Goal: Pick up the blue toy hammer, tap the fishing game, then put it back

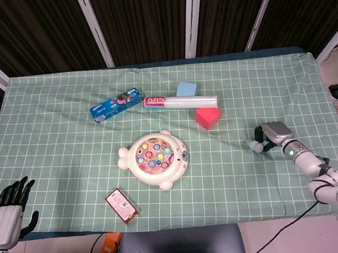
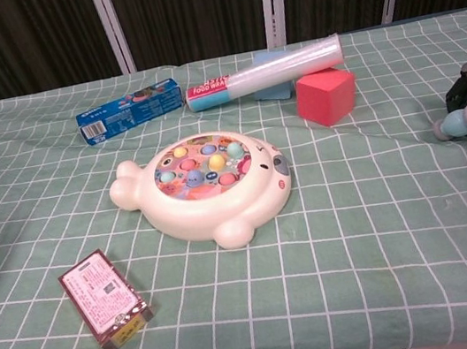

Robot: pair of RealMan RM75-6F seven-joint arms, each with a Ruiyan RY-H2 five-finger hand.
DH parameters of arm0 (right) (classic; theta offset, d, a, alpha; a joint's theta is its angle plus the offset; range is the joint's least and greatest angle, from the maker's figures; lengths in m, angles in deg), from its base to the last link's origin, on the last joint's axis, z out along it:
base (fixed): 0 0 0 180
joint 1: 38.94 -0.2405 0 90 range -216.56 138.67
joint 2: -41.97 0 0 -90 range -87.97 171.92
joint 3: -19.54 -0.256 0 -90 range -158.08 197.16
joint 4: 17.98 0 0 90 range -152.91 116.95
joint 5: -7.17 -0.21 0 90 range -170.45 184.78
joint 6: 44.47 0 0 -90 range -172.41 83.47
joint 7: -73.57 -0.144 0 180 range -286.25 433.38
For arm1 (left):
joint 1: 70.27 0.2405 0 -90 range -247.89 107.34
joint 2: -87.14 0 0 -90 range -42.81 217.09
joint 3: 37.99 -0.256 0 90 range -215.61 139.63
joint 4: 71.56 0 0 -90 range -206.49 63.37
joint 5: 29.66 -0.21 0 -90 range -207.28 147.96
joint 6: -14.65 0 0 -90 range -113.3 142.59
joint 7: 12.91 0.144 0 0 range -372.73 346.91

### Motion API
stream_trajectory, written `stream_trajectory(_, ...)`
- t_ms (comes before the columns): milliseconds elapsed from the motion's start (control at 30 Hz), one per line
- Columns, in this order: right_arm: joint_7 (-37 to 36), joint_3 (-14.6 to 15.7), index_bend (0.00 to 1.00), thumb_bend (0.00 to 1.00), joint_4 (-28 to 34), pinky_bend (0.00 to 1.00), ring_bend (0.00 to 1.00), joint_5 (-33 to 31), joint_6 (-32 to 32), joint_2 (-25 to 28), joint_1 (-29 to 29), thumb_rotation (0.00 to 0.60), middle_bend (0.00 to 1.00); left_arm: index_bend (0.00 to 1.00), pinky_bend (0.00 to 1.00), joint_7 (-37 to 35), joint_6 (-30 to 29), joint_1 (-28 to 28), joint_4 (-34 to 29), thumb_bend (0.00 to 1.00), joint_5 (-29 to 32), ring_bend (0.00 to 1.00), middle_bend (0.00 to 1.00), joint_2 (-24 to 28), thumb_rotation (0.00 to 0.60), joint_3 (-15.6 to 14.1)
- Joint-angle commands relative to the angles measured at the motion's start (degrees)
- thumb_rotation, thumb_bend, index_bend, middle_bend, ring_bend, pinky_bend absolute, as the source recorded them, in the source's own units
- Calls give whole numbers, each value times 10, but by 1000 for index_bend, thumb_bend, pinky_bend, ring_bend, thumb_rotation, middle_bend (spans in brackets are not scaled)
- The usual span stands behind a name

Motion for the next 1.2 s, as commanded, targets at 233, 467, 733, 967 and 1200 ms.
stream_trajectory(233,11,-10,585,409,-4,640,610,-10,8,0,4,600,568,0,98,1,0,0,0,428,0,0,11,0,600,-1)
stream_trajectory(467,19,-15,575,408,-15,639,609,-18,3,-5,5,600,558,0,98,1,1,-1,-1,428,1,0,12,0,600,0)
stream_trajectory(733,20,-18,571,408,-25,639,609,-22,-1,-9,5,600,555,0,99,2,2,-1,0,428,1,0,15,-1,600,-1)
stream_trajectory(967,18,-22,556,408,-24,637,605,-23,8,-1,11,600,544,0,99,1,0,0,0,428,0,0,16,0,600,-1)
stream_trajectory(1200,13,-22,529,408,-10,633,599,-20,13,13,17,600,525,0,99,1,-1,0,-1,428,-2,0,18,0,600,-2)
